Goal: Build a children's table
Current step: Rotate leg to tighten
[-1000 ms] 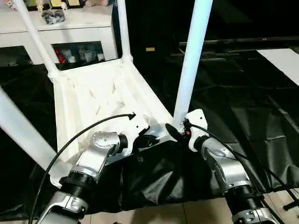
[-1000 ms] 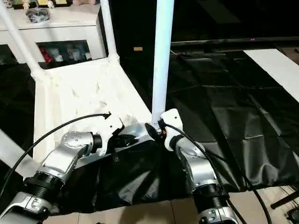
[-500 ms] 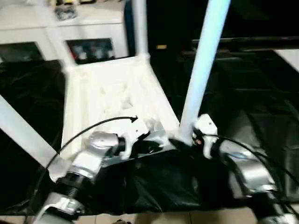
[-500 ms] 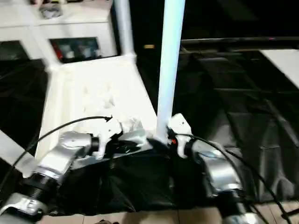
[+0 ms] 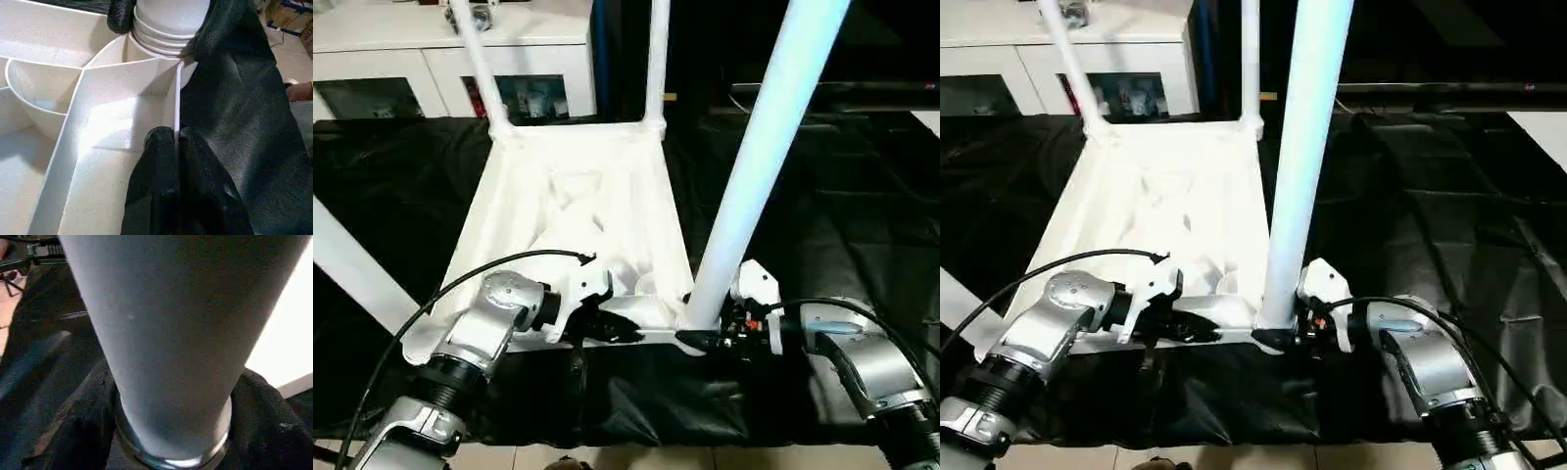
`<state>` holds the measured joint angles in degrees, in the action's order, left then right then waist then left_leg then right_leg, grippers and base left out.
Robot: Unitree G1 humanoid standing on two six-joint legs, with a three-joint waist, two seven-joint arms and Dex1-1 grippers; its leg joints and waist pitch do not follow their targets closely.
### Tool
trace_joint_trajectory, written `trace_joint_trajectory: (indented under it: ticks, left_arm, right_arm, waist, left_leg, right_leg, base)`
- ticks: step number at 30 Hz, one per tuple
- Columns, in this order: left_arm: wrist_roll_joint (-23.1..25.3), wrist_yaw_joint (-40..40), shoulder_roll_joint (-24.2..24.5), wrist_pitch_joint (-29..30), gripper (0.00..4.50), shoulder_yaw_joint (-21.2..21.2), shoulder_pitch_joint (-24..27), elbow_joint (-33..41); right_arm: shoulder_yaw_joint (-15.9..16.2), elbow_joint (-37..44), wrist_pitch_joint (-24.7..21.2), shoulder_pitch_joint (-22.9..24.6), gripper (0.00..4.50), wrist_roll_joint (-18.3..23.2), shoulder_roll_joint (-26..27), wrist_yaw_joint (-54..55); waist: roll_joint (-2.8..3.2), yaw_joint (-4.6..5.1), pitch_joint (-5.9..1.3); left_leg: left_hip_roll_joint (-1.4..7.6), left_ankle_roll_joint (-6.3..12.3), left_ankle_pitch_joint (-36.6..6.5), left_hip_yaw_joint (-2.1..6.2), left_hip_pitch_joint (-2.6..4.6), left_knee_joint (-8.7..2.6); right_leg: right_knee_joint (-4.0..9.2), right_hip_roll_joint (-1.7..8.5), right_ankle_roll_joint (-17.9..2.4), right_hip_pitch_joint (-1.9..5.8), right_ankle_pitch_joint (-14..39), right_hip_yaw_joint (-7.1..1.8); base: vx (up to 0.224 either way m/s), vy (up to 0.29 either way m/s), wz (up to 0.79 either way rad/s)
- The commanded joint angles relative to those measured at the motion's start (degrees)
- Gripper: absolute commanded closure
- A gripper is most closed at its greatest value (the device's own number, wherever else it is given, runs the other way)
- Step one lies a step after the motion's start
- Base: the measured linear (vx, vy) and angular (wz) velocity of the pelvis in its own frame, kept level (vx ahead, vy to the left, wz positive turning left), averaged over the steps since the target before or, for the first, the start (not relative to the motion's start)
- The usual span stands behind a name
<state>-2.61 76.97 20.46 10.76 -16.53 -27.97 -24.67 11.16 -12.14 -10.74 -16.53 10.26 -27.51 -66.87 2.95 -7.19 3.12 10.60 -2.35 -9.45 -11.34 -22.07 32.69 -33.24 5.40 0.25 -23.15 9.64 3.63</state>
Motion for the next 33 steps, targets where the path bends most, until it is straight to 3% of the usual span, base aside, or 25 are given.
trace_joint_trajectory:
  ticks: [1, 7, 10, 11, 14, 16, 17, 18, 19, 21, 22, 25, 27, 30, 33]
  left_arm:
    - [-1.64, 1.65, 0.67, -0.98, 4.5, -0.05, -1.96, -0.05]
    - [-1.34, -1.37, -1.08, -2.0, 4.5, 0.59, -2.25, -0.91]
    - [-0.77, -6.19, -3.74, -2.27, 4.5, 1.34, -2.67, -1.53]
    - [-0.52, -8.04, -4.75, -2.15, 4.5, 1.5, -2.82, -1.6]
    - [0.3, -12.63, -7.55, -1.53, 4.5, 1.54, -2.87, -0.98]
    - [0.71, -14.59, -8.84, -0.98, 4.5, 1.38, -2.66, -0.27]
    - [1.2, -16.87, -10.19, -0.63, 4.5, 1.23, -2.38, 0.37]
    - [1.75, -19.61, -11.71, -0.06, 4.5, 1.1, -2.0, 1.01]
    - [1.85, -20.16, -12.0, 0.06, 4.5, 1.09, -1.93, 1.12]
    - [2.0, -21.66, -13.0, 0.61, 4.5, 0.89, -1.58, 1.64]
    - [1.64, -22.72, -14.41, 1.62, 4.5, 0.27, -0.7, 2.86]
    - [1.45, -22.26, -14.86, 1.9, 4.5, -0.2, -0.27, 3.39]
    - [1.43, -21.59, -14.76, 1.83, 4.5, -0.38, -0.19, 3.37]
    - [1.17, -20.35, -14.13, 1.56, 4.5, -0.41, -0.2, 3.34]
    - [0.01, -16.94, -12.19, 1.35, 4.5, -0.55, 0.07, 4.05]
  right_arm:
    - [1.83, 1.37, -0.96, 0.38, 1.77, 0.61, -0.59, -2.98]
    - [1.7, 0.97, -0.9, 0.78, 1.78, 0.04, 1.2, -0.31]
    - [0.24, -2.16, -0.56, -0.23, 1.78, -2.21, 5.26, 8.3]
    - [-0.36, -3.78, -0.65, -0.88, 1.78, -3.09, 7.15, 12.71]
    - [-1.85, -7.52, -0.92, -2.34, 1.78, -4.91, 12.44, 23.66]
    - [-2.54, -9.12, -1.35, -3.0, 1.78, -5.67, 15.0, 28.82]
    - [-3.16, -10.82, -2.07, -3.73, 1.78, -6.72, 17.55, 34.07]
    - [-3.79, -12.43, -2.5, -4.62, 1.78, -7.62, 20.54, 39.19]
    - [-3.9, -12.71, -2.54, -4.79, 1.78, -7.76, 21.12, 40.09]
    - [-3.79, -13.44, -2.41, -5.33, 1.78, -8.41, 22.96, 42.26]
    - [-2.29, -13.89, -1.09, -5.93, 1.78, -9.98, 25.11, 43.45]
    - [-0.79, -13.31, 0.72, -5.89, 1.78, -10.63, 25.29, 41.8]
    - [-1.48, -12.2, 0.67, -5.64, 1.22, -8.19, 25.38, 38.92]
    - [-1.85, -11.01, 0.23, -5.28, 1.0, -6.77, 24.36, 36.57]
    - [-1.57, -9.19, 0.49, -4.51, 0.69, -6.47, 20.29, 32.07]
  waist:
    - [-1.15, -0.09, -3.82]
    - [-1.07, -0.35, -3.9]
    - [-1.21, -0.35, -3.65]
    - [-1.31, -0.27, -3.42]
    - [-1.33, 0.82, -3.21]
    - [-1.54, 1.64, -3.2]
    - [-1.26, 1.95, -3.09]
    - [-1.43, 2.5, -2.96]
    - [-1.1, 2.62, -3.03]
    - [-1.26, 2.99, -2.88]
    - [-1.13, 3.14, -3.0]
    - [-1.05, 3.39, -3.11]
    - [-0.85, 3.45, -3.22]
    - [-0.89, 3.43, -3.35]
    - [-0.96, 2.86, -3.6]
  left_leg:
    - [2.86, 4.49, -11.23, 1.11, 1.19, -3.4]
    - [2.87, 4.88, -10.59, 1.04, 1.17, -3.19]
    - [2.78, 3.56, -12.61, 1.04, 1.17, -3.31]
    - [2.7, 2.12, -15.12, 1.24, 1.25, -3.6]
    - [2.62, -0.06, -17.76, 1.56, 1.21, -4.01]
    - [2.43, -1.01, -19.28, 1.91, 0.95, -4.31]
    - [2.43, -1.22, -20.37, 1.76, 1.43, -4.26]
    - [2.25, -1.39, -21.26, 1.92, 1.29, -4.28]
    - [2.18, -1.62, -21.08, 2.05, 1.1, -4.35]
    - [2.09, -1.86, -22.49, 2.17, 1.24, -4.5]
    - [2.17, -1.85, -23.3, 2.12, 1.66, -4.38]
    - [2.16, -1.25, -22.94, 2.09, 1.51, -4.49]
    - [2.21, -0.72, -22.31, 1.93, 1.51, -4.49]
    - [2.24, -0.34, -21.33, 1.73, 1.56, -4.4]
    - [2.25, 1.32, -17.96, 1.37, 1.53, -3.96]
  right_leg:
    - [2.9, 3.27, -13.33, 2.47, 11.31, -2.19]
    - [2.77, 3.31, -13.87, 2.46, 10.33, -2.12]
    - [3.16, 3.45, -13.23, 2.17, 14.01, -2.23]
    - [3.63, 3.58, -11.89, 2.28, 18.65, -2.17]
    - [3.88, 3.66, -10.59, 1.98, 22.54, -2.14]
    - [4.15, 3.6, -8.87, 2.46, 25.06, -1.85]
    - [4.5, 3.55, -8.62, 1.78, 25.84, -2.07]
    - [4.67, 3.62, -8.18, 1.93, 27.61, -1.92]
    - [4.58, 3.64, -7.94, 2.14, 28.06, -1.84]
    - [5.03, 3.54, -6.69, 1.98, 30.3, -1.69]
    - [5.21, 3.54, -6.54, 1.67, 30.18, -1.86]
    - [5.12, 3.32, -6.92, 1.88, 28.09, -1.88]
    - [4.79, 3.11, -8.13, 1.91, 24.03, -2.05]
    - [4.45, 2.96, -9.44, 1.9, 20.68, -2.18]
    - [4.04, 3.07, -10.92, 2.17, 16.38, -2.38]
  base:
    - [0.0, 0.0, 0.0]
    - [0.0, 0.0, 0.0]
    - [0.0, 0.0, 0.0]
    - [0.0, 0.0, 0.0]
    - [0.0, 0.0, 0.0]
    - [0.0, 0.0, 0.0]
    - [0.0, 0.0, 0.0]
    - [0.0, 0.0, 0.0]
    - [0.0, 0.0, 0.0]
    - [0.0, 0.0, 0.0]
    - [0.0, 0.0, 0.0]
    - [0.0, 0.0, 0.0]
    - [0.0, 0.0, 0.0]
    - [0.0, 0.0, 0.0]
    - [0.0, 0.0, 0.0]
